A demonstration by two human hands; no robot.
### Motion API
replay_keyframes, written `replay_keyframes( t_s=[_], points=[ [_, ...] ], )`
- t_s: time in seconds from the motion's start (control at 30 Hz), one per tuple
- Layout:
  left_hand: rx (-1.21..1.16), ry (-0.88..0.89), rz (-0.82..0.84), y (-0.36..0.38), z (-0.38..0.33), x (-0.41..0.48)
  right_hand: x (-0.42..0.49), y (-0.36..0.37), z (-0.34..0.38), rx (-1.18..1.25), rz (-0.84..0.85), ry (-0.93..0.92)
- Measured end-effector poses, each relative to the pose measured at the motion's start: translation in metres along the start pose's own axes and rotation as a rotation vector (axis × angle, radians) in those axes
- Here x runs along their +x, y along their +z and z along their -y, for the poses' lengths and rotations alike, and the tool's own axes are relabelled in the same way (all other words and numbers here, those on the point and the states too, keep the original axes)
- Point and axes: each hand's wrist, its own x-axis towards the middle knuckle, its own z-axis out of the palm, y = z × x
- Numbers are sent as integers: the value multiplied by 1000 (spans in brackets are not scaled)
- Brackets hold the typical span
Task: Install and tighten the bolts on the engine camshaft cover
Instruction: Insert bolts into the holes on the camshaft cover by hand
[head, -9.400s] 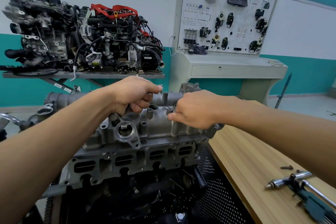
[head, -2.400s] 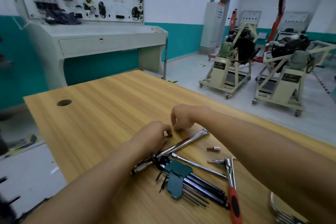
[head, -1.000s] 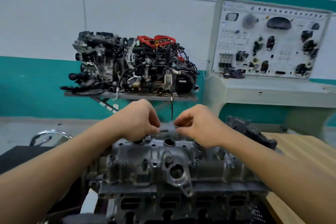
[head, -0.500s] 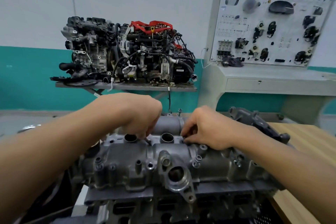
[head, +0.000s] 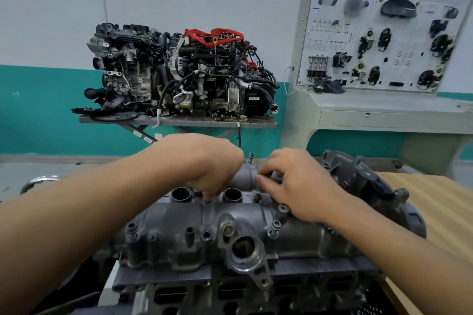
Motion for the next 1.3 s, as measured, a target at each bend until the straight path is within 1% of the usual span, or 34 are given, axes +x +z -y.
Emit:
replay_keyframes(
  t_s=[0.07, 0.13, 0.23, 0.3, 0.33, 0.4, 0.43, 0.5, 0.57, 0.67, 0.77, 0.9, 1.0, 1.07, 1.1, 1.17, 1.3],
  points=[
    [-18, 19, 6, 4, -3, 3, -1, 0, 0, -11, -25, -9],
    [-125, 8, -32, 8, 4, 2, -2, 0, 0, -7, -50, -20],
    [-448, 4, -115, 13, 32, -10, -3, -1, -1, 48, -112, -41],
    [-685, 3, -231, 19, 53, -25, 1, -3, 4, 116, -121, -43],
    [-807, -5, -300, 24, 63, -34, 6, -4, 8, 139, -94, -49],
    [-997, -47, -434, 38, 75, -49, 19, -4, 22, 176, 26, -78],
    [-1089, -86, -488, 46, 77, -54, 26, -3, 31, 199, 97, -99],
    [-1362, -182, -563, 65, 76, -61, 40, 4, 54, 221, 195, -162],
    [-1613, -244, -565, 80, 71, -63, 53, 14, 77, 207, 225, -228],
    [-1793, -226, -509, 89, 70, -66, 65, 26, 99, 211, 199, -259],
    [-1817, -243, -542, 92, 76, -71, 65, 36, 105, 230, 141, -240],
    [-1647, -297, -580, 98, 72, -71, 55, 48, 102, 274, 114, -189],
    [-1627, -282, -587, 99, 71, -68, 52, 46, 95, 305, -30, -74],
    [-1653, -253, -568, 101, 74, -66, 51, 44, 91, 291, -127, -42],
    [-1663, -233, -549, 101, 75, -66, 49, 42, 90, 276, -141, -32],
    [-1620, -204, -516, 102, 75, -65, 47, 41, 90, 200, -94, -9],
    [-1335, -221, -504, 100, 76, -61, 47, 40, 84, 30, 31, -2]
  ],
)
